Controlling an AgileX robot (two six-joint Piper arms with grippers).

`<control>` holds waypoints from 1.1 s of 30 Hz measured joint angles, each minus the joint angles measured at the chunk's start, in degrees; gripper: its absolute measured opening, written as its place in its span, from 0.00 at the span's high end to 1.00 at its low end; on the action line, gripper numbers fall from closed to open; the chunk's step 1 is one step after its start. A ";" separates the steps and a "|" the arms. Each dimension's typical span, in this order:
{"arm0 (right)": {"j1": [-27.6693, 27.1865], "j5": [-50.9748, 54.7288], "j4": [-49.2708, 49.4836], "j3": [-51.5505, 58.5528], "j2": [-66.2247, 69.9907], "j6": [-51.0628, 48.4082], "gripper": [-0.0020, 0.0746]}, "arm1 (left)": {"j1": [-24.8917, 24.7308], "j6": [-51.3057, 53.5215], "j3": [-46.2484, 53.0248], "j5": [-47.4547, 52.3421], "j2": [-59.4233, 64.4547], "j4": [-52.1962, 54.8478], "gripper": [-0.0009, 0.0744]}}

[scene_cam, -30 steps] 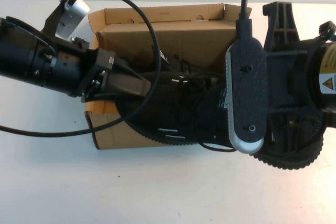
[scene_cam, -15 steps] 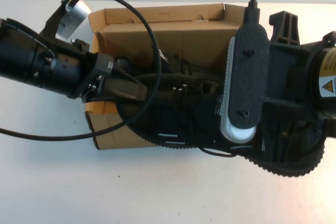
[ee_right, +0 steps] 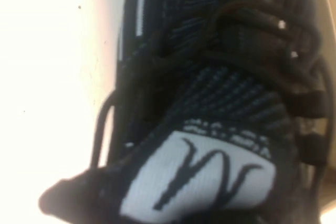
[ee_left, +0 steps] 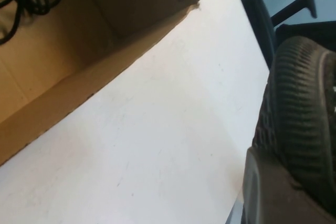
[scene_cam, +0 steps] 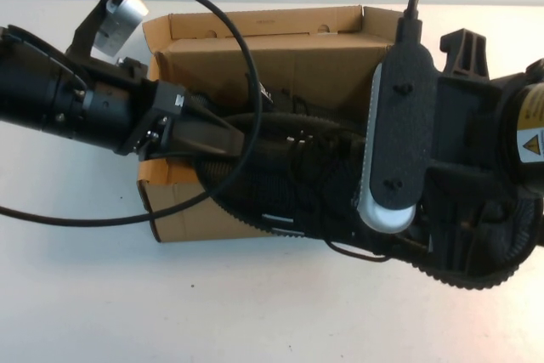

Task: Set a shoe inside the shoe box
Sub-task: Hand over the shoe

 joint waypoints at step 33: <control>-10.06 -4.78 3.10 -18.74 25.94 3.68 0.35 | 1.80 3.77 0.00 -19.59 4.77 -6.38 0.85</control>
